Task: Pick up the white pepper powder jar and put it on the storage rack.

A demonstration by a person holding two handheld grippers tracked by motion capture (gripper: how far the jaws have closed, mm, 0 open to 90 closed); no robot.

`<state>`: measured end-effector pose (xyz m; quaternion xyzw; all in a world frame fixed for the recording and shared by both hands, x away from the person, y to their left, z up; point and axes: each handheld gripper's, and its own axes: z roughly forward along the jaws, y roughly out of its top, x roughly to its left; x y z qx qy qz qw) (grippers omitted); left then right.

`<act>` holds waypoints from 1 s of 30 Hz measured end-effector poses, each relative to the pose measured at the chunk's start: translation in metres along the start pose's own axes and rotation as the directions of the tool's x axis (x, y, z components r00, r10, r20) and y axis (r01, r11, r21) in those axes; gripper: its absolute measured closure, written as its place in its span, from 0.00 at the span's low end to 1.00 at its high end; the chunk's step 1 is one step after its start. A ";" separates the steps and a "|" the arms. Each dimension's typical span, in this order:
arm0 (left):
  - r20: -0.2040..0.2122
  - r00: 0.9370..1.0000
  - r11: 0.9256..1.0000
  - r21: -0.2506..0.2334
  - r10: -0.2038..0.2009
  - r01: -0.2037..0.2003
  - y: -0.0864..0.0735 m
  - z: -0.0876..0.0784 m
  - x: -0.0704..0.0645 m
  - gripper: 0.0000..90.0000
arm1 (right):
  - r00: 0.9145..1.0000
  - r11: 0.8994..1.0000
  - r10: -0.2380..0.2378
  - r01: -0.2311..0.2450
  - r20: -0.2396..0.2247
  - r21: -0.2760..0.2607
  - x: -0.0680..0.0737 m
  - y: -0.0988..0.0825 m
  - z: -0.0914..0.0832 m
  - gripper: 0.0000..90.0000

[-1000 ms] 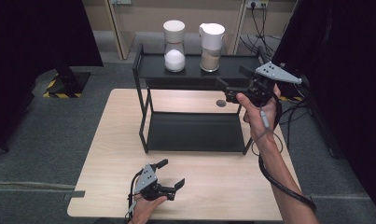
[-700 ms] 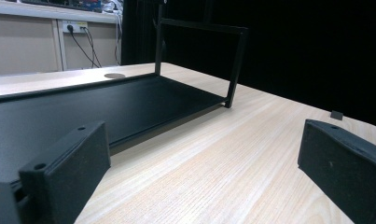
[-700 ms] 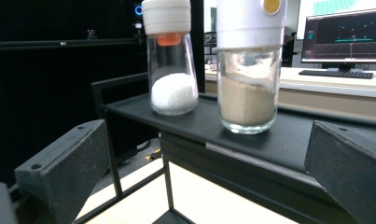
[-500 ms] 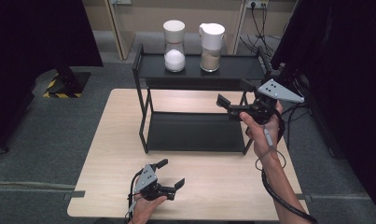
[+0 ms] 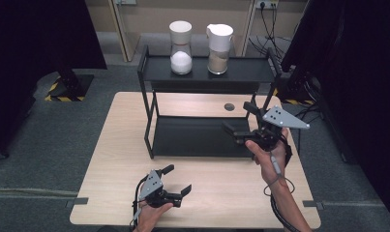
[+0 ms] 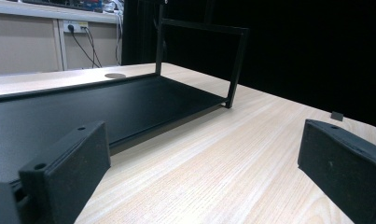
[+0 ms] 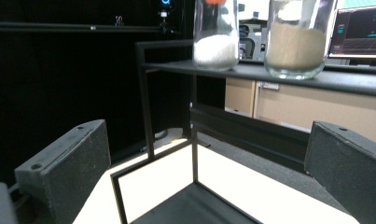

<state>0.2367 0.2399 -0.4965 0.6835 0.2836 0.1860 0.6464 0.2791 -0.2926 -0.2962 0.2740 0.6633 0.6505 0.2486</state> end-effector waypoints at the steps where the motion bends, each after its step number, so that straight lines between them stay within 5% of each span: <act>1: 0.000 1.000 1.000 0.000 0.001 -0.001 0.000 0.000 0.000 0.02 | 1.000 1.000 -0.002 0.002 -0.002 0.002 0.001 -0.003 -0.001 0.01; 30: -0.006 1.000 1.000 -0.003 0.000 0.000 0.000 -0.001 0.000 0.02 | 0.998 0.998 0.042 -0.040 -0.036 0.043 0.014 -0.067 -0.018 0.01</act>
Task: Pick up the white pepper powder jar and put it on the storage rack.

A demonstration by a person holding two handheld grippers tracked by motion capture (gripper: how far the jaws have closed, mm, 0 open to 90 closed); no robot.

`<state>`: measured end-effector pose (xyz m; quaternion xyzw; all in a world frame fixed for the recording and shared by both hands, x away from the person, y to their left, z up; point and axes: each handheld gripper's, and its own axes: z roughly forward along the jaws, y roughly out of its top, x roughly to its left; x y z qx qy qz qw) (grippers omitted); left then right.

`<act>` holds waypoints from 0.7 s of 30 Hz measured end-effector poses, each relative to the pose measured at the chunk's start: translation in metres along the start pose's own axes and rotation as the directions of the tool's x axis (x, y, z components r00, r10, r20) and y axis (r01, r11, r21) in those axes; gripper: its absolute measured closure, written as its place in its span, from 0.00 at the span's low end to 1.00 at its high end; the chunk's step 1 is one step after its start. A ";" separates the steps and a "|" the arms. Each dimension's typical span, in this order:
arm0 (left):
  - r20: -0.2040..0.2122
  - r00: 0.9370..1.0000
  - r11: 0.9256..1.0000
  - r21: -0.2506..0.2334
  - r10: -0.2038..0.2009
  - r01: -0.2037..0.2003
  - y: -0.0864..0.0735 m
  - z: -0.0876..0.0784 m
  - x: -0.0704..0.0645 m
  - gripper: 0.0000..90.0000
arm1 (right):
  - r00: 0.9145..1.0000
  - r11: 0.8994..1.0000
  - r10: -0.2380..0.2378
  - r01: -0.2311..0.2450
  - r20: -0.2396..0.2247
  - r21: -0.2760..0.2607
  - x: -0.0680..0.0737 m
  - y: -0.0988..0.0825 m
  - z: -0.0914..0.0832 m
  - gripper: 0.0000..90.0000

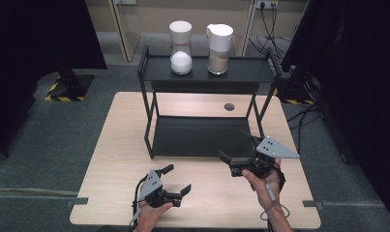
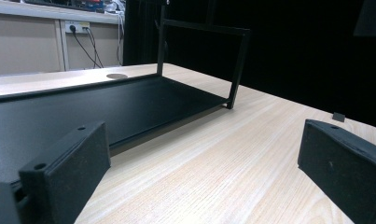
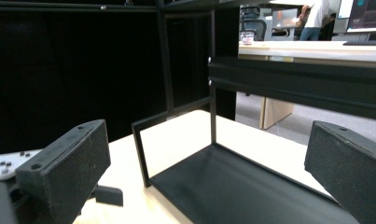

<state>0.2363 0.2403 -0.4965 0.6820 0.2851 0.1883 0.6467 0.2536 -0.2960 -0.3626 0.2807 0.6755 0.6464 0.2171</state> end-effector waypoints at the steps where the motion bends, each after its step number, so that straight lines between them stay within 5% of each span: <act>1: 0.000 1.000 1.000 0.000 0.000 0.000 0.000 0.000 0.000 0.02 | 1.000 1.000 0.004 -0.004 -0.001 0.000 0.000 -0.003 0.000 0.01; 21: -0.006 1.000 1.000 -0.003 -0.004 0.004 0.000 -0.001 0.000 0.02 | 0.998 0.998 0.059 -0.059 -0.005 0.012 0.004 -0.052 -0.007 0.01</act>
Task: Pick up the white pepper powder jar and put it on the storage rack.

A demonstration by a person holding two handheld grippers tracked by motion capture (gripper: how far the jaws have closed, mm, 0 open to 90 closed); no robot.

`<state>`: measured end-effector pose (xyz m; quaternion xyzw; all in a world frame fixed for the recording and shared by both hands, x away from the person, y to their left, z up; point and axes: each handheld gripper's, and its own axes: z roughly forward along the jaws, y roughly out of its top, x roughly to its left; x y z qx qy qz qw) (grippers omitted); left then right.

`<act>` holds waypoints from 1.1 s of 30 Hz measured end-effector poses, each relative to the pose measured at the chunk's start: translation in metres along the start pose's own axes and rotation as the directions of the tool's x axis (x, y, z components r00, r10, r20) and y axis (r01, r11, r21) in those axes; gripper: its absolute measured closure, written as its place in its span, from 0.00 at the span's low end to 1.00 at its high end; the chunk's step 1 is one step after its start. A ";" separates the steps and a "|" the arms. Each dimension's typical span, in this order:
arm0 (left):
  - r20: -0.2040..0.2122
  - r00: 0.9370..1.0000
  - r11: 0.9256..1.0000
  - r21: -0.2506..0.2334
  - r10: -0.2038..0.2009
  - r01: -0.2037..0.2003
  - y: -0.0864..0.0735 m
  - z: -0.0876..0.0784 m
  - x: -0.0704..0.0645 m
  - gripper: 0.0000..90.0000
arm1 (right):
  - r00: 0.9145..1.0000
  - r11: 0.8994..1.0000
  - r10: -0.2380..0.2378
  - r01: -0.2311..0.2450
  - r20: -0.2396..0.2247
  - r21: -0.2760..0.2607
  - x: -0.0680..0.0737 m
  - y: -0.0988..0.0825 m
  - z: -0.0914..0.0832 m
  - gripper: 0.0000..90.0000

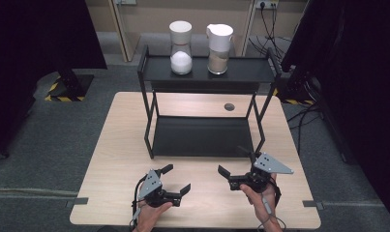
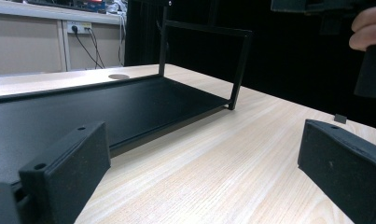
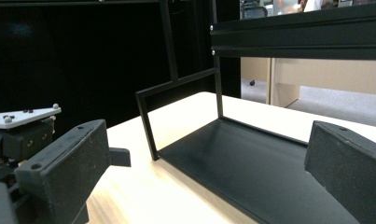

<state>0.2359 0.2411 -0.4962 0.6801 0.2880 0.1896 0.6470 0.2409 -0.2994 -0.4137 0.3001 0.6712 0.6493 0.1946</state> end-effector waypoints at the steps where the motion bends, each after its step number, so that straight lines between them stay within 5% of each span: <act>1: 0.001 1.000 1.000 0.000 0.000 0.000 0.000 0.000 0.000 0.02 | 1.000 1.000 0.002 -0.002 -0.002 0.005 0.000 -0.001 0.000 0.01; 33: -0.005 1.000 1.000 -0.007 -0.015 0.015 0.000 -0.001 0.002 0.02 | 0.999 0.997 0.039 -0.039 -0.008 0.068 0.004 -0.048 0.000 0.01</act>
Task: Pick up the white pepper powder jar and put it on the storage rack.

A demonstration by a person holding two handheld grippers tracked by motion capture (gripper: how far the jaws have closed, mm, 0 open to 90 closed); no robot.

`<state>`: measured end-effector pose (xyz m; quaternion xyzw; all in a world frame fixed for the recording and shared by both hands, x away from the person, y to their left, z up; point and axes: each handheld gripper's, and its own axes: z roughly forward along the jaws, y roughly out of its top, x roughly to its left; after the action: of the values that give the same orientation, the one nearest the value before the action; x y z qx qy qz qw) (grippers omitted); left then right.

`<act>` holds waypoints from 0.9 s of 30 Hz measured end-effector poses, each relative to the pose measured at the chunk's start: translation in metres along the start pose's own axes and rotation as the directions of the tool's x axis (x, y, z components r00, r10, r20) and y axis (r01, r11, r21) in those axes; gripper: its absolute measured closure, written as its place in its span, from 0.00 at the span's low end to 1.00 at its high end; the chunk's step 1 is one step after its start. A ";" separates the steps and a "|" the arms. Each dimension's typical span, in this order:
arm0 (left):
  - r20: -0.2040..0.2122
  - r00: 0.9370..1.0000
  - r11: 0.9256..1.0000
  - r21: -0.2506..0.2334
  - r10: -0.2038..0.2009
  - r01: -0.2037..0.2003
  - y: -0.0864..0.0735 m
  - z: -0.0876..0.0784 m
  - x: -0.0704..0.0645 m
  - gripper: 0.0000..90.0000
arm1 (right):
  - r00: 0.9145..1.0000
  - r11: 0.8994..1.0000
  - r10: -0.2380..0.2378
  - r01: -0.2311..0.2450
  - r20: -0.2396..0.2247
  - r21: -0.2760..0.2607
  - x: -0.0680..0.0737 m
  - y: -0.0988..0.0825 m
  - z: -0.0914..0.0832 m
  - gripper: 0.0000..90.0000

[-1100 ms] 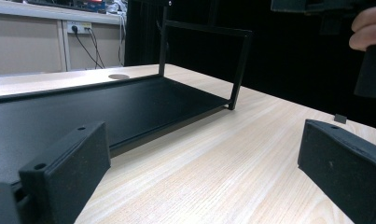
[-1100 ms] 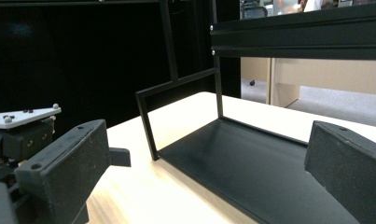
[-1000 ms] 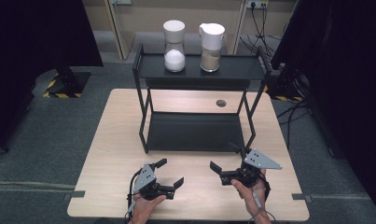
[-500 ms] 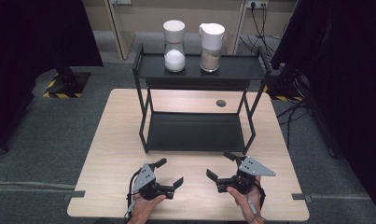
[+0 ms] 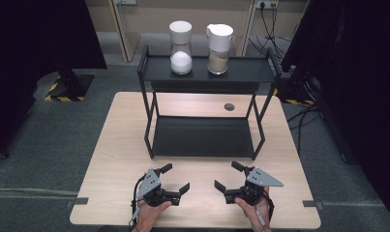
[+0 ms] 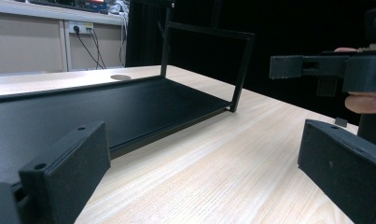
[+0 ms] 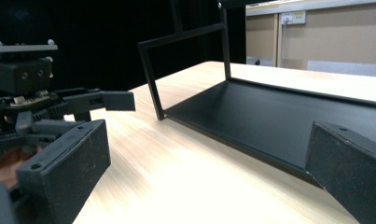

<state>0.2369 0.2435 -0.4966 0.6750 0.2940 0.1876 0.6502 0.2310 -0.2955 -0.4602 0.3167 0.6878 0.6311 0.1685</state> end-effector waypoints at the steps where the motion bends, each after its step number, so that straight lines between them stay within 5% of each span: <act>1: -0.001 1.000 1.000 0.000 -0.001 0.001 0.000 0.000 0.000 0.02 | 1.000 1.000 0.001 -0.001 0.002 0.001 0.000 -0.001 0.000 0.01; 27: 0.004 1.000 1.000 -0.002 -0.003 0.003 -0.001 -0.001 -0.001 0.02 | 1.000 1.000 0.013 -0.013 0.020 0.013 -0.003 -0.010 -0.004 0.01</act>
<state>0.2354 0.2437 -0.4969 0.6741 0.2936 0.1857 0.6518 0.2284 -0.3005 -0.4696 0.3285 0.6880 0.6246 0.1691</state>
